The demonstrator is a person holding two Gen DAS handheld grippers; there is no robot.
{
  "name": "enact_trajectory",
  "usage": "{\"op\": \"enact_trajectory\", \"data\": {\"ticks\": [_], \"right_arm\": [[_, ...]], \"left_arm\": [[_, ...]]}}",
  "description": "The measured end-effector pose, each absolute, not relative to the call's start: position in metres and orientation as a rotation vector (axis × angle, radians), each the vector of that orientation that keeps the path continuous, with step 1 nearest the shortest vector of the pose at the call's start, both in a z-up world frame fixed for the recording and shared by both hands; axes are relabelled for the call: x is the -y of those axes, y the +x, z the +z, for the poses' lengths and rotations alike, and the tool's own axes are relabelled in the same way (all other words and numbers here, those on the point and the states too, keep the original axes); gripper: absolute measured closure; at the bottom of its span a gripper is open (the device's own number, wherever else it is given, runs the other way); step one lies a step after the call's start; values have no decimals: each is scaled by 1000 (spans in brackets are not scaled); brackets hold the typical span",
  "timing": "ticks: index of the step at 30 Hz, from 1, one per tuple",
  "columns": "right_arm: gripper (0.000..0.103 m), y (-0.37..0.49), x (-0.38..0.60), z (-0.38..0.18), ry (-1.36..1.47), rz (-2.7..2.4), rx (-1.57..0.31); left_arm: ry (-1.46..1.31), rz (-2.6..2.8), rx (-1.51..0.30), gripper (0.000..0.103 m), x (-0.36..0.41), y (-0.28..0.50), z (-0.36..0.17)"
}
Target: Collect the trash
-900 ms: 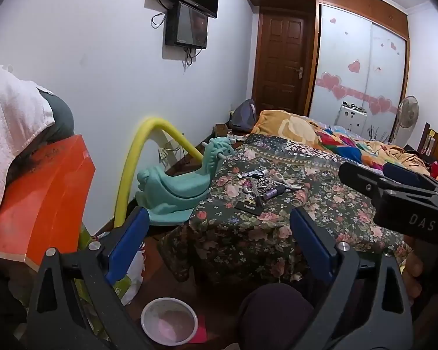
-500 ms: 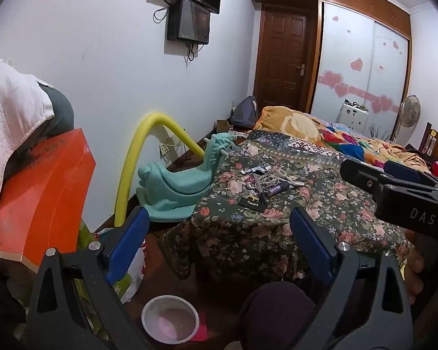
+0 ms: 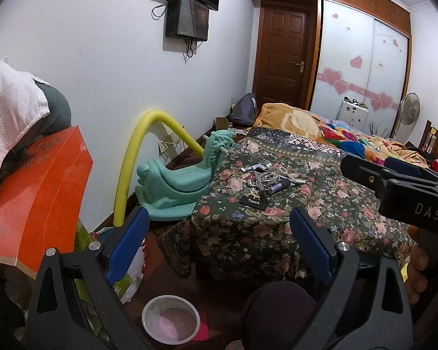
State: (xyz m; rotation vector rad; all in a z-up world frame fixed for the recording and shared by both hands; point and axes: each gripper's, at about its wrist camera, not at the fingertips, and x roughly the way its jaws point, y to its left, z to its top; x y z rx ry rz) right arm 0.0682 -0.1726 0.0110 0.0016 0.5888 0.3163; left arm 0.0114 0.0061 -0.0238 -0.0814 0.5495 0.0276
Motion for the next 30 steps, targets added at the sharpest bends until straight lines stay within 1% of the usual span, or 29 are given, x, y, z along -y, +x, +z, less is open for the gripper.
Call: {"op": "enact_trajectory", "data": {"ticks": [30], "right_arm": [[0,68,166,13,6,320,-597]], "left_arm": [[-98,32,-562,6,-9,14,-24]]}}
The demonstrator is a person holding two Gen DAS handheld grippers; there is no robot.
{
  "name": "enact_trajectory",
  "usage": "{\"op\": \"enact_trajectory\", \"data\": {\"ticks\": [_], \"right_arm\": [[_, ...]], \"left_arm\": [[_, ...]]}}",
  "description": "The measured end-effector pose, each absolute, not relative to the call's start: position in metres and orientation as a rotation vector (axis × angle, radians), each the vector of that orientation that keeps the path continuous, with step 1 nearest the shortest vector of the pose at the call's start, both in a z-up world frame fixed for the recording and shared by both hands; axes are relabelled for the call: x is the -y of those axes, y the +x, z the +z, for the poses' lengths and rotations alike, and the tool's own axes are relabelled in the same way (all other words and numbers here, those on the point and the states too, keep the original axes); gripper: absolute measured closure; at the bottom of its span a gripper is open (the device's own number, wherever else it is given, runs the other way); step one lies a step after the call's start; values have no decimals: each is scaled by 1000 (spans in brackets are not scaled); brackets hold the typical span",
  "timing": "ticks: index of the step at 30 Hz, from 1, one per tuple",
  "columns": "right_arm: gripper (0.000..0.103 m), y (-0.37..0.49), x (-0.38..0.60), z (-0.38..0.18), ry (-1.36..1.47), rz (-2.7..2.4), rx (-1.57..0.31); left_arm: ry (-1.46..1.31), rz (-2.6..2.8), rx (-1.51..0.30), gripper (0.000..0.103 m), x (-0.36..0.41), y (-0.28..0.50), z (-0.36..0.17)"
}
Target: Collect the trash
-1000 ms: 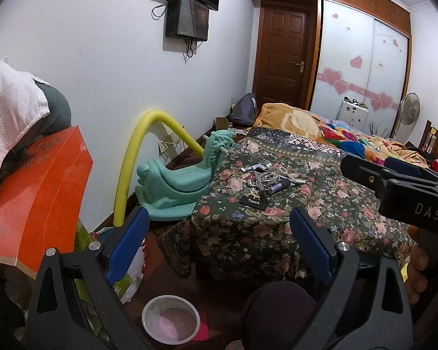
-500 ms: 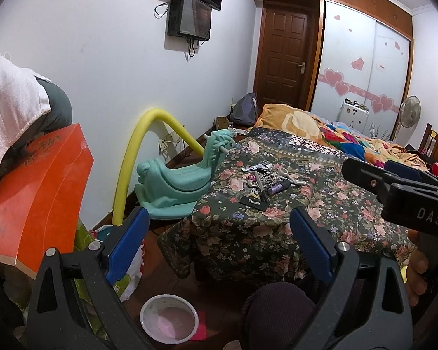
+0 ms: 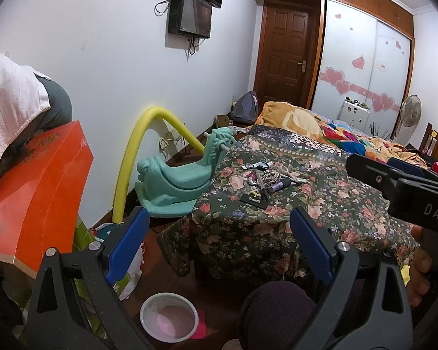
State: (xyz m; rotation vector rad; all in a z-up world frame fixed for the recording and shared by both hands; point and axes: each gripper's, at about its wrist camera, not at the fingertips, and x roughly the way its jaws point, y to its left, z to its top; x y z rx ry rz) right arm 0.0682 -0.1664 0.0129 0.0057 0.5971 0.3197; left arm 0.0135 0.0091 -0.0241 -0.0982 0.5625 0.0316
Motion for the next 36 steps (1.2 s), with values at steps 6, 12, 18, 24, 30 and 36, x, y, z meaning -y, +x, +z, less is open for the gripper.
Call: {"op": "enact_trajectory", "data": {"ticks": [6,12,18,24,30,36], "right_arm": [[0,68,166,13,7,321,-597],[0,68,166,13,7,321,-597],[0,68,165,13,4,321,-597],[0,69,166,13,8,321,-603],[0,76,172,11,16,323,-615],[0,89,182,10,23,312,-628]], "left_arm": [[-104,33,-568,6,-11,14,-24],[-103,31,-568,6,-11,14,-24],[-104,31,-568,6,-12,14,-23],[-105,31,-571,6,-11,16,-24],[-104,30,-584,6,-5,25,-25],[-118,22,-593,6,3,43,-22]]}}
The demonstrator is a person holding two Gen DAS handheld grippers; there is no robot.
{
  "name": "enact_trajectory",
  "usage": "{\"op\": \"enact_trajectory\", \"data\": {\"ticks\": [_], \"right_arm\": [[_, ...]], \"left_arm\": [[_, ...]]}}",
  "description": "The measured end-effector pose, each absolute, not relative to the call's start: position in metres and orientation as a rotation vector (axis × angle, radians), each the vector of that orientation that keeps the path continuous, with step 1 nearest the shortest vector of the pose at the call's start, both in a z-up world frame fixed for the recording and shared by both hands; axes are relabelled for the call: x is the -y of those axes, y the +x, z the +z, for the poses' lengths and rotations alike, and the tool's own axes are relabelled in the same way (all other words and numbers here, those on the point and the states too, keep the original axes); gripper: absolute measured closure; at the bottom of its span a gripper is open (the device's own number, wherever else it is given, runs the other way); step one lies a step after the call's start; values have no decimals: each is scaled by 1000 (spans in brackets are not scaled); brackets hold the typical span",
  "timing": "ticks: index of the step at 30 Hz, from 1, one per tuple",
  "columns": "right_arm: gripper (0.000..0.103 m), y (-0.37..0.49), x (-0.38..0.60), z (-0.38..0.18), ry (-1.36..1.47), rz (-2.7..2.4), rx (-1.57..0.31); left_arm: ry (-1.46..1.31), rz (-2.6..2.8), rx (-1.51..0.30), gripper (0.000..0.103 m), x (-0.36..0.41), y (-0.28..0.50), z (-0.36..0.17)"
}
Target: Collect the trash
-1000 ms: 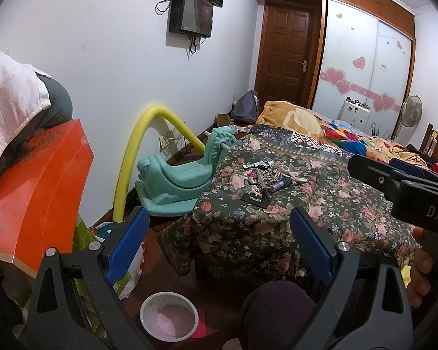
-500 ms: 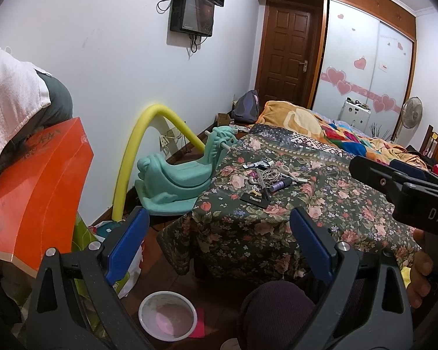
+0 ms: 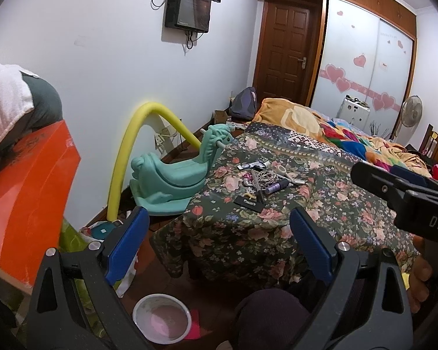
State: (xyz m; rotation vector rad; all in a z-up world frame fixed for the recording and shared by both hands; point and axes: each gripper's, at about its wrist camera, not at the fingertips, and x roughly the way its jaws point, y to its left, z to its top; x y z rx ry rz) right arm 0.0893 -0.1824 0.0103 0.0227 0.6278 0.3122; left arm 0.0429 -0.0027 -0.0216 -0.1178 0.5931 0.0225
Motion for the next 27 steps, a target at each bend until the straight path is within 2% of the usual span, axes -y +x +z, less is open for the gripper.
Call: {"op": "enact_trajectory", "data": {"ticks": [10,14,27], "right_arm": [[0,142,212,-6,34,265,-690],[0,172,225,-21,18,233,-730],[0,276,258,-98,-85,208,-882]], "left_arm": [[-167,15,-637,6,21,107,-30],[-169,6,-684,9,30,142,-44],[-167,23,-877,10,60,253,-125]]}}
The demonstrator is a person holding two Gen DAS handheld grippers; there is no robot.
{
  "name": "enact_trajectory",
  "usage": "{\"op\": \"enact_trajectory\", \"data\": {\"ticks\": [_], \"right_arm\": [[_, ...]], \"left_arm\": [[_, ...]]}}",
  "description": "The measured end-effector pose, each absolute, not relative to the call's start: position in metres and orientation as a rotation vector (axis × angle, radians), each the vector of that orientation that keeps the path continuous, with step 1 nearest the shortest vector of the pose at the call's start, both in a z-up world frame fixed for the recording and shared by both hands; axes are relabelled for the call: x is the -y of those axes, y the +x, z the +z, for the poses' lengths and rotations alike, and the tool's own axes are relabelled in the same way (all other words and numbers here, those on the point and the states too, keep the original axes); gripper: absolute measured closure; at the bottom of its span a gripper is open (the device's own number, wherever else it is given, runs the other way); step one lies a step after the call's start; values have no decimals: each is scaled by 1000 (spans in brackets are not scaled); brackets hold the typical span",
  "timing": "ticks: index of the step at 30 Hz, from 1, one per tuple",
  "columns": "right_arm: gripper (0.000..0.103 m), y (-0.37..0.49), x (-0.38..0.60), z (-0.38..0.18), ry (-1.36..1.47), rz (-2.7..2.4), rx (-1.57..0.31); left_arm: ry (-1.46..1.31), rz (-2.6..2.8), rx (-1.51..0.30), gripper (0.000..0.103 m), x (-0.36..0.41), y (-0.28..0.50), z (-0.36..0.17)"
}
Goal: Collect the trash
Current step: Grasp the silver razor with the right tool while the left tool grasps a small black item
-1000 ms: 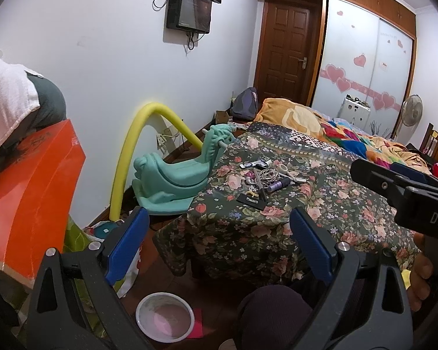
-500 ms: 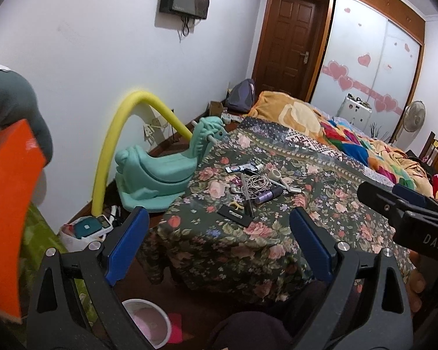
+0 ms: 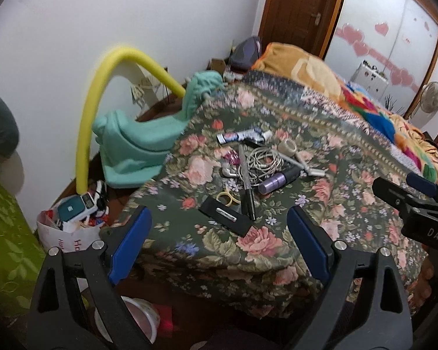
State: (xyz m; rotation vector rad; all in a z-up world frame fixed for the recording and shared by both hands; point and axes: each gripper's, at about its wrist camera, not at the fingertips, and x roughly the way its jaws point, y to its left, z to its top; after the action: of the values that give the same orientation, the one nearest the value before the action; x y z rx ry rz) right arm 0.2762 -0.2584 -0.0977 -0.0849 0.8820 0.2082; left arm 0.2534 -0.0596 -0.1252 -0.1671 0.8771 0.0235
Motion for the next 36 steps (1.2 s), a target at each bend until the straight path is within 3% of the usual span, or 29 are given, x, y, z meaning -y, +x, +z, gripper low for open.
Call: {"op": "enact_trajectory", "data": {"ticks": [4,8,14,19,27,28,29,33,36], "right_arm": [[3,304,263,-121,-80,250,-933],[22,334,267,-146,-66,287,-990],[43,377,277,-185,53,348,-1101],[43,399,275,-207,134,347,-1149],[43,402,253,-214,12,350,-1096],[48,402,253,-215,5,350,-1092],[62,402,253,-216,-7,345,-1089],[64,403,262,-215,5,365,-1094],[64,400,266,-212,12,367,-1094]], "left_arm": [[-159,24,-936,19,67,278,-150],[-175,44,-990,33,71,294,-171],[-182,73,-1053,57,72,304,-200],[-227,84,-1091,58,69,307,-214],[-299,97,-1097,58,68,318,-219],[-313,101,-1094,58,68,320,-220],[-324,105,-1091,58,67,321,-220],[-355,121,-1074,60,64,323,-221],[-335,126,-1068,69,63,321,-222]]}}
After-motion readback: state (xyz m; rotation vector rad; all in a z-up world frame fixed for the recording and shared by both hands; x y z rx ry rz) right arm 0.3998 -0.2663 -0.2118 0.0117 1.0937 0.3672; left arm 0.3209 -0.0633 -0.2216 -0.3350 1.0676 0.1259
